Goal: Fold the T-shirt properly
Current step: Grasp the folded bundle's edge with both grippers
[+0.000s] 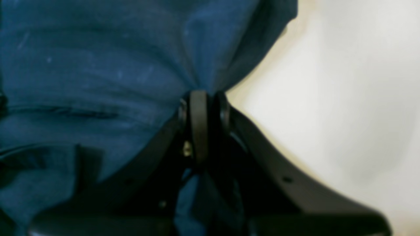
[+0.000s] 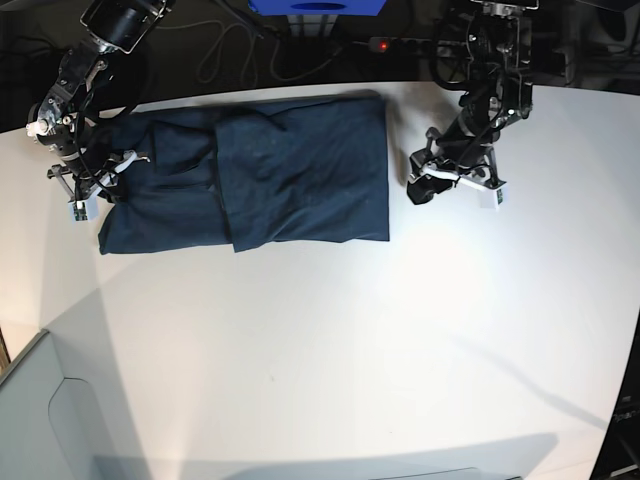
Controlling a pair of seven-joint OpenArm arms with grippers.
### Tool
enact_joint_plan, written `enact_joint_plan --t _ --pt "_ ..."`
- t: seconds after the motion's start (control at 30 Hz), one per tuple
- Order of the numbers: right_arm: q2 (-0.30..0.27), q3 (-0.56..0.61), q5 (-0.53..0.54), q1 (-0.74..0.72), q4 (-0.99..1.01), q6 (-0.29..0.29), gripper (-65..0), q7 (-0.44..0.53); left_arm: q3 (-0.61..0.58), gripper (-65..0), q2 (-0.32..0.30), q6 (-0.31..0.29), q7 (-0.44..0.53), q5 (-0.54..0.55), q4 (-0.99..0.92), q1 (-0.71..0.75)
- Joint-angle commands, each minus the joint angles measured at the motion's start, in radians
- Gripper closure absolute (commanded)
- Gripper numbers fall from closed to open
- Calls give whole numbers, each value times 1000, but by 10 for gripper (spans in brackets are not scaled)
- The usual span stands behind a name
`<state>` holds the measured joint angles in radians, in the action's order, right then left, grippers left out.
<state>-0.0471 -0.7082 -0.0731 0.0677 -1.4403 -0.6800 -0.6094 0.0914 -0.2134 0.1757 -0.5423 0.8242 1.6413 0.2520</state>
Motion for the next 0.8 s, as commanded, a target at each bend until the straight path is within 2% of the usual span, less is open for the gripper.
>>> enact_joint_plan --t 0.0,0.13,0.27,0.4,0.63,0.77 --pt "-6 2 -23 4 -3 -18 -4 -40 -9 -280 -7 -5 24 13 10 -9" --pt "-1 2 -21 2 -75 -18 0 -40 -65 -280 -4 -5 26 13 -31 -38" --pt "36 2 -21 4 -216 -18 0 -40 -114 -280 -4 -5 26 13 -60 -52" --pt "60 75 -21 22 -350 -18 0 -40 -158 -280 -4 -5 26 11 -75 -87" --pt "91 313 -24 111 -587 -18 0 -34 -204 -280 -4 -3 26 11 -122 -121" --pt "86 506 -24 134 -640 -18 0 -28 -203 -280 -4 -2 26 11 -122 -121"
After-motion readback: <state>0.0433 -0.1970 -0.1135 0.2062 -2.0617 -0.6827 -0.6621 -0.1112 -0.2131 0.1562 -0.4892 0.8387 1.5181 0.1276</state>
